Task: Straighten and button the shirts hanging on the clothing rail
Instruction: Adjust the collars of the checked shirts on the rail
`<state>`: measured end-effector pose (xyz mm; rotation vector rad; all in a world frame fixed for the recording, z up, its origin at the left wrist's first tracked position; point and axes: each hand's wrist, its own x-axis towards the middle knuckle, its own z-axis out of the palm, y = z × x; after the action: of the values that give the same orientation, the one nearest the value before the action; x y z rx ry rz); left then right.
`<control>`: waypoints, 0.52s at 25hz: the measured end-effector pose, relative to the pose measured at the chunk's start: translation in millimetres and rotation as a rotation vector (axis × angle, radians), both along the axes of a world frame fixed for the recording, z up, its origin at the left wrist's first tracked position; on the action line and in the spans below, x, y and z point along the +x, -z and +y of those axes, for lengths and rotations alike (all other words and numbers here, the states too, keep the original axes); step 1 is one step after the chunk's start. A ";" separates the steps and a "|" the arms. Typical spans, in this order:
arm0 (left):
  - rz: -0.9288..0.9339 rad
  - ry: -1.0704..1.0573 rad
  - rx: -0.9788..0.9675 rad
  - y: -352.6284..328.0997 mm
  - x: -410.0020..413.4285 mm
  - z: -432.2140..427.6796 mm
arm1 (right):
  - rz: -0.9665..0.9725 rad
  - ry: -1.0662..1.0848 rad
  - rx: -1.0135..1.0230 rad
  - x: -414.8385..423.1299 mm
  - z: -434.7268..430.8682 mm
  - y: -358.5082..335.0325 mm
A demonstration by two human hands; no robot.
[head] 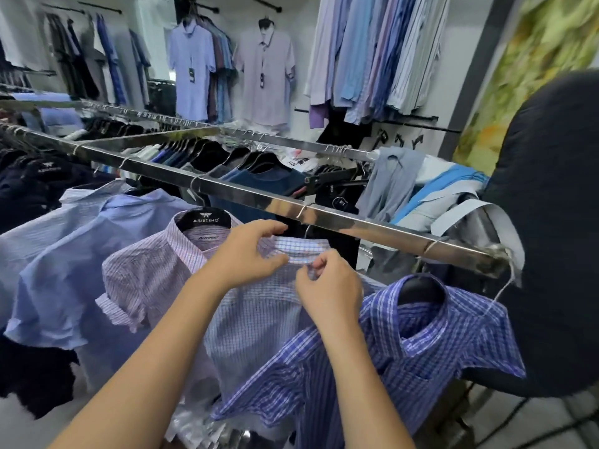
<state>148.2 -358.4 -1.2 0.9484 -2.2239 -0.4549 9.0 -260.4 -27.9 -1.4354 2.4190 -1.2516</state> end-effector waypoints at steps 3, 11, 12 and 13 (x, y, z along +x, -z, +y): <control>-0.075 0.132 0.076 -1.3 -9.9 -25.4 | 0.046 0.113 0.085 -1.8 0.1 1.9; -0.150 0.556 0.161 -12.7 6.6 -70.9 | -0.054 0.444 0.189 25.4 20.3 1.2; -0.144 0.592 0.160 -13.1 9.3 -73.0 | -0.094 0.485 0.191 27.7 23.9 1.2; -0.129 0.621 0.160 -12.4 12.6 -74.2 | -0.124 0.521 0.199 30.0 27.5 2.6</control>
<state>160.8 -432.6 11.2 0.3425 -2.6133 -0.8778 39.0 -232.9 -30.4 -0.6745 2.8278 -1.0846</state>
